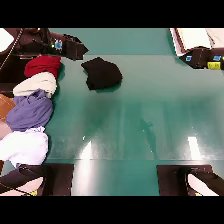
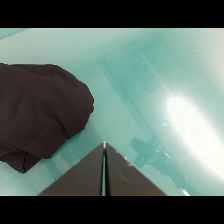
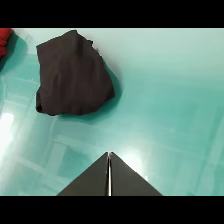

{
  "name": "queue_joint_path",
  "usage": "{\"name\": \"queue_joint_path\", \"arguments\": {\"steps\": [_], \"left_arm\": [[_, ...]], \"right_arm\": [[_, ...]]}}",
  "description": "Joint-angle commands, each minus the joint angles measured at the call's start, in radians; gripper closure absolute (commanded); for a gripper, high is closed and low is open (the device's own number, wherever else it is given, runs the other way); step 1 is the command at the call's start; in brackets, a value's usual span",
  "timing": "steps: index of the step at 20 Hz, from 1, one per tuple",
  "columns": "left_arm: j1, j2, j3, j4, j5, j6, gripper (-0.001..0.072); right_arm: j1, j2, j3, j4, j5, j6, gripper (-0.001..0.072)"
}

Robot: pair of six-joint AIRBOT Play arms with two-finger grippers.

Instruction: Fold the shirts.

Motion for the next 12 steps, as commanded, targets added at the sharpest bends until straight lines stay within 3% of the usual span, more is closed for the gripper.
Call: {"name": "queue_joint_path", "arguments": {"steps": [1,12], "left_arm": [[0.0,0.001,0.0,0.0,0.0,0.0,0.0685],[0.0,0.001,0.0,-0.008,0.001,-0.009,0.0685]], "right_arm": [[0.0,-0.001,0.0,0.0,0.0,0.0,0.0693],[0.0,-0.001,0.0,0.0,0.0,0.0,0.0693]]}}
